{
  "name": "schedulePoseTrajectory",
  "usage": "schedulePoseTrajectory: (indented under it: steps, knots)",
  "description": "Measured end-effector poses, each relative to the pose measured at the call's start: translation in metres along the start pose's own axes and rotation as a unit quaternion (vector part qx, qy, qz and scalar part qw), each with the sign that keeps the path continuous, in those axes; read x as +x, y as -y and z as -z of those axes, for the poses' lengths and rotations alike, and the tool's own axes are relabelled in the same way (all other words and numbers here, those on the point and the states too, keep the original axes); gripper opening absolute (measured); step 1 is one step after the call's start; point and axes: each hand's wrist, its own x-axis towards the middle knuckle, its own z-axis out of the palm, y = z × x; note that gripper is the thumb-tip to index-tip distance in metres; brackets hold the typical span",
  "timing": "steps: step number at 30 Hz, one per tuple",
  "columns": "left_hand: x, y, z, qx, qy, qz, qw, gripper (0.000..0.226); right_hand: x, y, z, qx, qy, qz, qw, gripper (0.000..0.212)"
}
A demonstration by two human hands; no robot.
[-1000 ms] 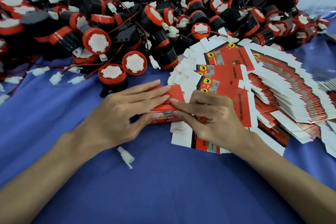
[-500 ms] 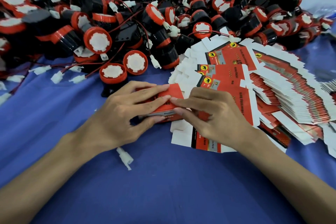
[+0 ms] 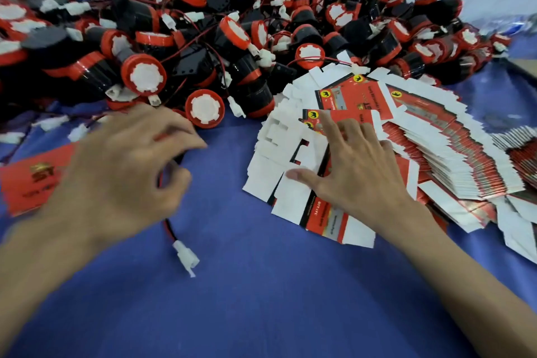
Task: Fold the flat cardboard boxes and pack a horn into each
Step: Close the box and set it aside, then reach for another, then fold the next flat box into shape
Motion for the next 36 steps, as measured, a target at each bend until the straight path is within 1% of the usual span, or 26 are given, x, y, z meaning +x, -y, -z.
schedulePoseTrajectory:
  steps: [1,3,5,7,9,10,12,13,15,17,18,19,21,22,23,24,25,26,27,28,29,30,32,33,34,36]
  knots:
    - [0.001,-0.018,-0.003,-0.031,0.000,-0.013,0.999,0.033,0.001,-0.001,0.001,-0.004,0.005,-0.002,1.000,0.097]
    - [-0.004,-0.045,-0.009,-0.096,0.058,-0.040,0.993,0.031,0.001,-0.007,0.004,-0.005,0.008,-0.013,1.000,0.094]
    - [-0.006,-0.051,-0.017,-0.165,0.094,-0.030,0.981,0.033,0.001,-0.015,0.007,0.013,0.009,-0.034,0.999,0.093]
    - [-0.008,-0.055,-0.022,-0.198,0.132,-0.001,0.971,0.044,0.002,-0.022,0.010,0.036,0.025,-0.050,0.998,0.094]
    - [-0.007,-0.068,-0.029,-0.197,0.155,0.023,0.968,0.060,0.003,-0.024,0.011,0.052,0.032,-0.054,0.997,0.091]
    - [-0.004,-0.073,-0.032,-0.186,0.171,0.042,0.967,0.070,0.004,-0.022,0.011,0.061,0.027,-0.049,0.997,0.087]
    - [0.008,-0.081,-0.037,-0.147,0.233,0.102,0.956,0.086,0.004,-0.016,0.011,0.090,0.020,-0.025,0.995,0.073]
    - [0.016,-0.084,-0.040,-0.118,0.267,0.126,0.948,0.090,0.003,-0.012,0.011,0.103,0.017,-0.006,0.994,0.066]
    - [0.032,-0.084,-0.044,-0.086,0.299,0.148,0.939,0.082,0.002,-0.004,0.010,0.120,0.005,0.035,0.992,0.057]
    - [0.043,-0.080,-0.046,-0.108,0.313,0.147,0.932,0.066,0.001,0.000,0.010,0.137,-0.009,0.069,0.988,0.053]
    - [0.045,-0.079,-0.047,-0.148,0.307,0.143,0.929,0.062,0.000,0.000,0.010,0.147,-0.020,0.085,0.985,0.054]
    - [0.044,-0.077,-0.046,-0.196,0.286,0.144,0.927,0.061,0.000,0.001,0.012,0.159,-0.035,0.101,0.981,0.058]
    - [0.040,-0.069,-0.043,-0.307,0.200,0.161,0.916,0.054,-0.003,0.001,0.017,0.174,-0.064,0.130,0.974,0.077]
    - [0.037,-0.064,-0.040,-0.368,0.148,0.185,0.899,0.044,-0.004,0.003,0.018,0.168,-0.068,0.138,0.974,0.091]
    - [0.034,-0.059,-0.037,-0.433,0.104,0.220,0.868,0.032,-0.005,0.005,0.019,0.153,-0.063,0.146,0.975,0.106]
    - [0.032,-0.054,-0.036,-0.510,0.078,0.258,0.817,0.022,-0.006,0.008,0.020,0.138,-0.048,0.150,0.978,0.118]
    - [0.029,-0.051,-0.035,-0.595,0.077,0.292,0.745,0.015,-0.007,0.013,0.018,0.128,-0.028,0.155,0.979,0.128]
    - [0.025,-0.050,-0.035,-0.674,0.089,0.317,0.661,0.015,-0.009,0.019,0.016,0.127,-0.006,0.160,0.979,0.134]
    - [0.021,-0.050,-0.036,-0.732,0.100,0.325,0.590,0.020,-0.012,0.024,0.012,0.132,0.012,0.166,0.977,0.136]
    - [0.017,-0.050,-0.035,-0.765,0.112,0.321,0.546,0.026,-0.015,0.029,0.008,0.137,0.021,0.174,0.975,0.135]
    - [0.014,-0.050,-0.035,-0.781,0.131,0.313,0.524,0.030,-0.017,0.032,0.005,0.141,0.023,0.180,0.973,0.133]
    - [0.012,-0.049,-0.033,-0.787,0.152,0.312,0.510,0.032,-0.020,0.034,0.003,0.143,0.021,0.184,0.972,0.131]
    - [0.010,-0.046,-0.031,-0.790,0.177,0.328,0.487,0.034,-0.023,0.034,0.001,0.142,0.012,0.191,0.971,0.129]
    - [0.010,-0.044,-0.032,-0.792,0.178,0.335,0.478,0.031,-0.024,0.034,0.001,0.140,0.006,0.199,0.970,0.129]
    - [0.010,-0.044,-0.032,-0.794,0.175,0.341,0.472,0.030,-0.024,0.033,0.001,0.138,0.000,0.209,0.968,0.129]
    - [0.010,-0.045,-0.032,-0.787,0.171,0.347,0.481,0.031,-0.026,0.033,0.001,0.140,-0.009,0.230,0.963,0.129]
